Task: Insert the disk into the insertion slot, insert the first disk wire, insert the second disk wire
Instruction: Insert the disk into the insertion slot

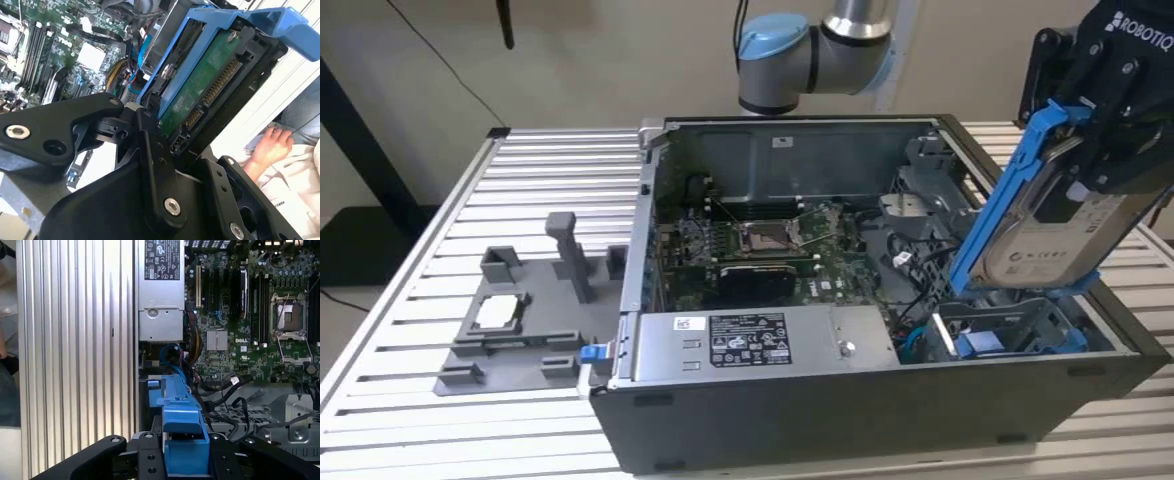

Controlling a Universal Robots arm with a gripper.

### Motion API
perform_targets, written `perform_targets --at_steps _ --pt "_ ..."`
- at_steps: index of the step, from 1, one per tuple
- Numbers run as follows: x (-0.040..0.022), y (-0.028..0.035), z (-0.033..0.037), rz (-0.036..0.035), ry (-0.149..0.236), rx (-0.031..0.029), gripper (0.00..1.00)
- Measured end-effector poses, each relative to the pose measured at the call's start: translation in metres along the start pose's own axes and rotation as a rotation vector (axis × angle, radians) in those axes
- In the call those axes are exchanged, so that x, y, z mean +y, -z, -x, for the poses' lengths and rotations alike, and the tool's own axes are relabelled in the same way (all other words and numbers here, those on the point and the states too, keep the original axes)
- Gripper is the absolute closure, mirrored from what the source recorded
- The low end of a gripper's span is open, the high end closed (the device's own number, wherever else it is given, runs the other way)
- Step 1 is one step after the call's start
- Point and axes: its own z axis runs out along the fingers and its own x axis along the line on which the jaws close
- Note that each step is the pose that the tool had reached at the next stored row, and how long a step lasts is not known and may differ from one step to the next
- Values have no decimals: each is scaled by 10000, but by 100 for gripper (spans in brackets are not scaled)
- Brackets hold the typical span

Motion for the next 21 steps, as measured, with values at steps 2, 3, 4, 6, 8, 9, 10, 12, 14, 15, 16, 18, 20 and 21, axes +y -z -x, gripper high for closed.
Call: perform_targets --at_steps 2,3,4,6,8,9,10,12,14,15,16,18,20,21 --pt "-1 -22 0 -1 1 0 67" --pt "-3 -36 0 -1 2 1 67" --pt "-3 -51 0 -1 1 1 67" --pt "-5 -85 0 -2 1 0 67" --pt "-13 -123 0 -2 2 0 67" --pt "-17 -140 1 -2 3 0 67" --pt "-21 -155 1 -2 6 -1 67" --pt "-34 -184 1 -3 12 0 67" --pt "-57 -213 2 -3 22 2 67" --pt "-70 -230 2 -3 26 1 67" --pt "-82 -245 2 -3 32 2 67" --pt "-100 -280 3 -3 43 1 67" --pt "-110 -315 3 -3 53 3 67" --pt "-113 -334 3 -3 57 2 67"
